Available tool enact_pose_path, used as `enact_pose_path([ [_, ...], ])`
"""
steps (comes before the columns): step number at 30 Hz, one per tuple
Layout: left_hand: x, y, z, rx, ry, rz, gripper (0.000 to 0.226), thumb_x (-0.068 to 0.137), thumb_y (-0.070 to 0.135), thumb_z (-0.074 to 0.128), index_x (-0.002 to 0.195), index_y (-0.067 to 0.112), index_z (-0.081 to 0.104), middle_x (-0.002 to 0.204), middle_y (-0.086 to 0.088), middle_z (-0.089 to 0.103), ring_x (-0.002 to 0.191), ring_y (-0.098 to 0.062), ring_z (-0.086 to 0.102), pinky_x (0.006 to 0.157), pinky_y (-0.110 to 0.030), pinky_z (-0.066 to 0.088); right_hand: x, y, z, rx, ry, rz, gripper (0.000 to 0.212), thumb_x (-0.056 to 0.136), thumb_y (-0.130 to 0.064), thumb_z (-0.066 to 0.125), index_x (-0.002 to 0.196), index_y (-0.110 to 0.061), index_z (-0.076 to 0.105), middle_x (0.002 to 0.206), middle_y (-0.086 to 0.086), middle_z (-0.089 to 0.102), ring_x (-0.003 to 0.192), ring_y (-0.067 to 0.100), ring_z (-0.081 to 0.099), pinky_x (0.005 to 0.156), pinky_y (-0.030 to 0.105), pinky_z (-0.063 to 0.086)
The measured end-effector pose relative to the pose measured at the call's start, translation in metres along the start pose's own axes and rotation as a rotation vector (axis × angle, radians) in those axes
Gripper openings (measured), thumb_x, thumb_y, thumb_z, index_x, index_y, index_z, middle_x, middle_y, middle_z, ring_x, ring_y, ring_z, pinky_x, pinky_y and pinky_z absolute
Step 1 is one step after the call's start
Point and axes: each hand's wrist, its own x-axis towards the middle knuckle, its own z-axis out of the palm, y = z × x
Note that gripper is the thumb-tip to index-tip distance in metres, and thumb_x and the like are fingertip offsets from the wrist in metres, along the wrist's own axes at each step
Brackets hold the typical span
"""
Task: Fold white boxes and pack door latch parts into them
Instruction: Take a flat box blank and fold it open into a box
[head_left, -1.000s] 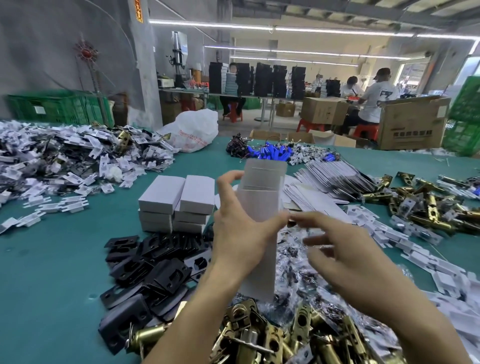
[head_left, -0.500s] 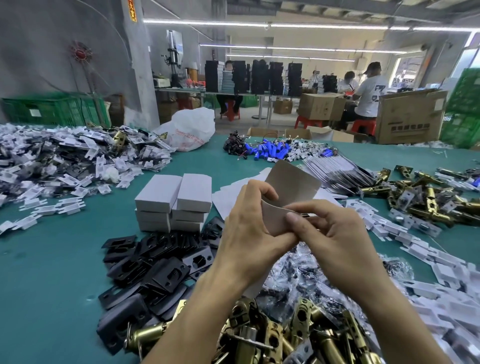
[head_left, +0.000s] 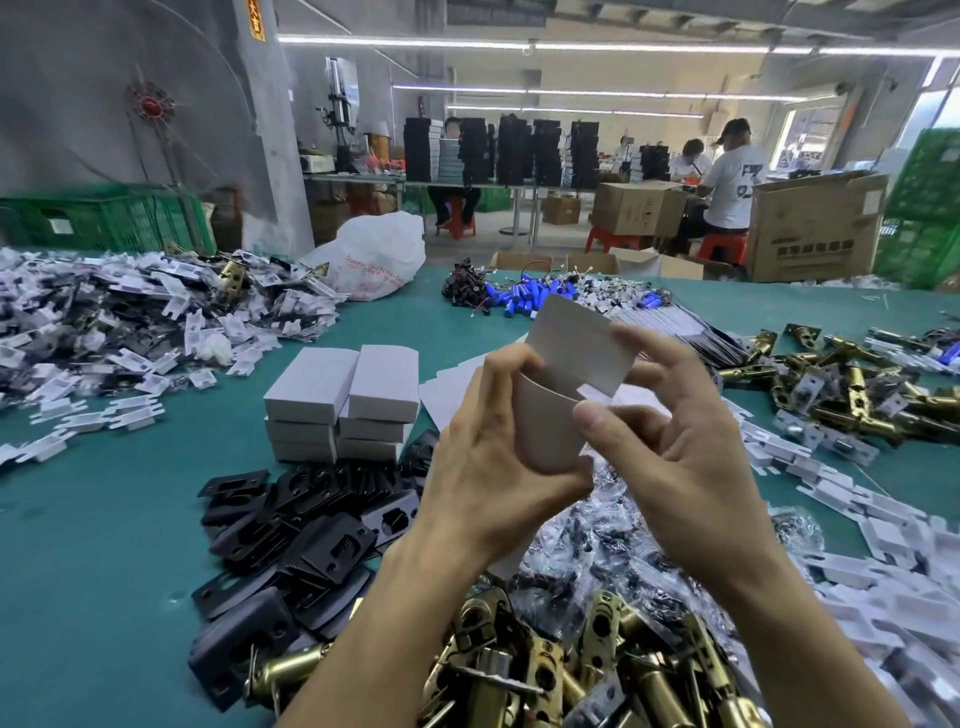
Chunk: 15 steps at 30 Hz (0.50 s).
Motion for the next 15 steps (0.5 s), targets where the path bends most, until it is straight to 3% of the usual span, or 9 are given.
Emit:
enact_pose_path([
  [2,-0.0006,0.0001,-0.0003,0.01,-0.037,0.038,0.07,0.064,0.035,0.079,0.115,0.045,0.032,0.1,0.012,0.055,0.072,-0.012,0.059,0.053,-0.035,0.052,0.0016,0.0007,-0.0021,0.088,0.054,-0.022,0.052,0.089,-0.036,0.065,0.134,-0.045,0.041,0.105,-0.011,0.067,0.092,0.011,0.071,0.075,0.022,0.057],
  [3,-0.0015,0.001,-0.0001,0.021,-0.063,0.065,0.07,0.063,0.033,0.078,0.116,0.044,0.033,0.099,0.011,0.054,0.07,-0.012,0.057,0.052,-0.031,0.05,0.002,-0.0007,-0.0026,0.117,0.09,-0.023,0.045,0.09,-0.04,0.062,0.131,-0.044,0.045,0.104,-0.008,0.069,0.094,0.011,0.071,0.077,0.02,0.056],
  [5,-0.0024,0.0033,0.0006,0.065,-0.088,0.106,0.076,0.062,0.033,0.078,0.121,0.039,0.031,0.103,0.011,0.053,0.07,-0.011,0.054,0.053,-0.024,0.045,0.0036,-0.0026,-0.0028,0.135,0.133,-0.006,0.022,0.089,-0.045,0.059,0.108,-0.039,0.066,0.098,-0.005,0.073,0.092,0.01,0.07,0.076,0.021,0.056],
  [7,-0.0017,0.0044,0.0006,0.071,-0.078,0.105,0.082,0.061,0.032,0.078,0.123,0.042,0.025,0.106,0.014,0.049,0.07,-0.013,0.054,0.053,-0.028,0.046,0.0034,-0.0013,-0.0042,0.15,0.115,0.033,0.022,0.083,-0.049,0.059,0.087,-0.034,0.075,0.093,-0.003,0.075,0.088,0.013,0.068,0.076,0.029,0.057],
  [10,-0.001,0.0046,0.0008,0.053,-0.062,0.087,0.091,0.061,0.028,0.08,0.123,0.047,0.017,0.107,0.008,0.054,0.072,-0.022,0.061,0.053,-0.04,0.052,0.0013,-0.0018,-0.0046,0.225,0.014,0.072,0.037,0.079,-0.058,0.066,0.097,-0.028,0.079,0.103,0.002,0.075,0.098,0.019,0.069,0.08,0.036,0.058],
  [13,-0.0006,0.0055,0.0005,0.058,-0.049,0.079,0.091,0.059,0.028,0.079,0.122,0.046,0.016,0.103,0.006,0.057,0.072,-0.026,0.062,0.054,-0.043,0.052,0.002,-0.0035,-0.0016,0.198,-0.01,0.031,0.026,0.082,-0.031,0.07,0.107,-0.027,0.076,0.104,0.0,0.076,0.1,0.014,0.071,0.083,0.028,0.057],
  [15,-0.0007,0.0057,0.0008,0.065,-0.048,0.076,0.092,0.058,0.028,0.079,0.122,0.046,0.015,0.103,0.005,0.057,0.073,-0.028,0.062,0.054,-0.045,0.052,0.0022,-0.0036,-0.0009,0.204,-0.011,0.05,0.024,0.086,-0.028,0.066,0.108,-0.023,0.077,0.106,0.003,0.076,0.101,0.016,0.071,0.086,0.033,0.056],
])
